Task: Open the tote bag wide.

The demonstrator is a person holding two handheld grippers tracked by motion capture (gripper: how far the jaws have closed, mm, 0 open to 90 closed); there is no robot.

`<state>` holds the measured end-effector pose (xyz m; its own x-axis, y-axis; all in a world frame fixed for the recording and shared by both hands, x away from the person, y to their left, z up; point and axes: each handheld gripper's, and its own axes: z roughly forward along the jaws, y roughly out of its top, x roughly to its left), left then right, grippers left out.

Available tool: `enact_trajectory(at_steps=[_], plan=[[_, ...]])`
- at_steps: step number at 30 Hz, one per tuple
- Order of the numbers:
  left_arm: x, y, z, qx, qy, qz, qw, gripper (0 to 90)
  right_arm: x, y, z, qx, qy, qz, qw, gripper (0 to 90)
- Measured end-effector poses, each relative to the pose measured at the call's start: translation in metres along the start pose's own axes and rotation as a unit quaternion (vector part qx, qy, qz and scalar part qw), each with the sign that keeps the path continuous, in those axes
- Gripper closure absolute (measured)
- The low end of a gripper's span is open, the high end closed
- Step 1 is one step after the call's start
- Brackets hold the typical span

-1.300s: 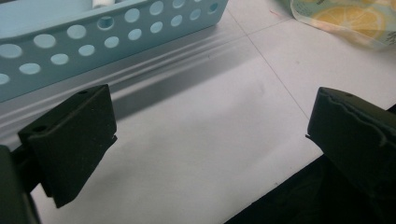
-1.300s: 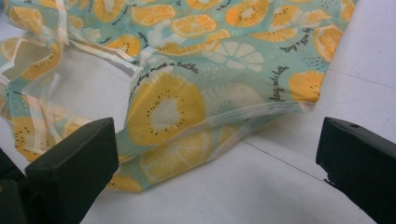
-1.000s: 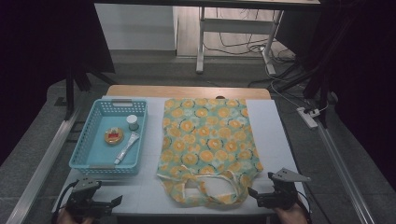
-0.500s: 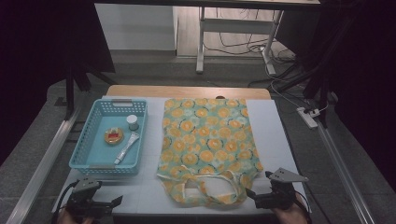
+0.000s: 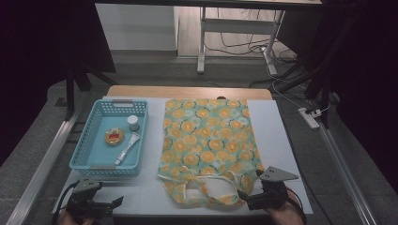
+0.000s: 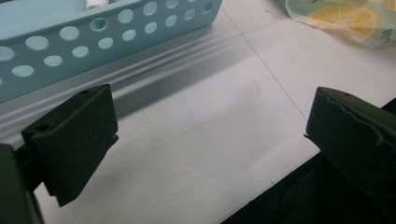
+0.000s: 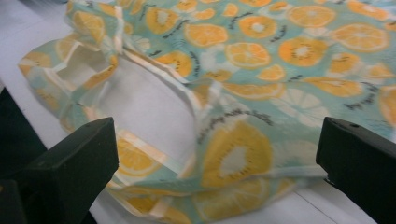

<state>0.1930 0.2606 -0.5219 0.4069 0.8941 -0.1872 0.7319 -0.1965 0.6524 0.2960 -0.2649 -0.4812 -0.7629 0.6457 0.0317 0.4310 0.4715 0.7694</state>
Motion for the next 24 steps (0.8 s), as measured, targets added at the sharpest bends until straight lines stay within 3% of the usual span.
enact_trajectory(at_steps=[11,18,24], plan=[[0.0,0.0,0.0,-0.001,-0.001,0.003,1.0,2.2,0.019,0.013,0.016,0.027,0.045,-0.014,0.9985,0.0],[0.0,0.0,0.0,0.0,-0.002,0.001,1.0,2.3,0.038,0.023,0.034,0.048,0.081,-0.05,0.9943,0.0],[0.0,0.0,0.0,0.0,-0.002,0.002,1.0,2.3,0.051,0.028,0.048,0.067,0.103,-0.065,0.9902,0.0]])
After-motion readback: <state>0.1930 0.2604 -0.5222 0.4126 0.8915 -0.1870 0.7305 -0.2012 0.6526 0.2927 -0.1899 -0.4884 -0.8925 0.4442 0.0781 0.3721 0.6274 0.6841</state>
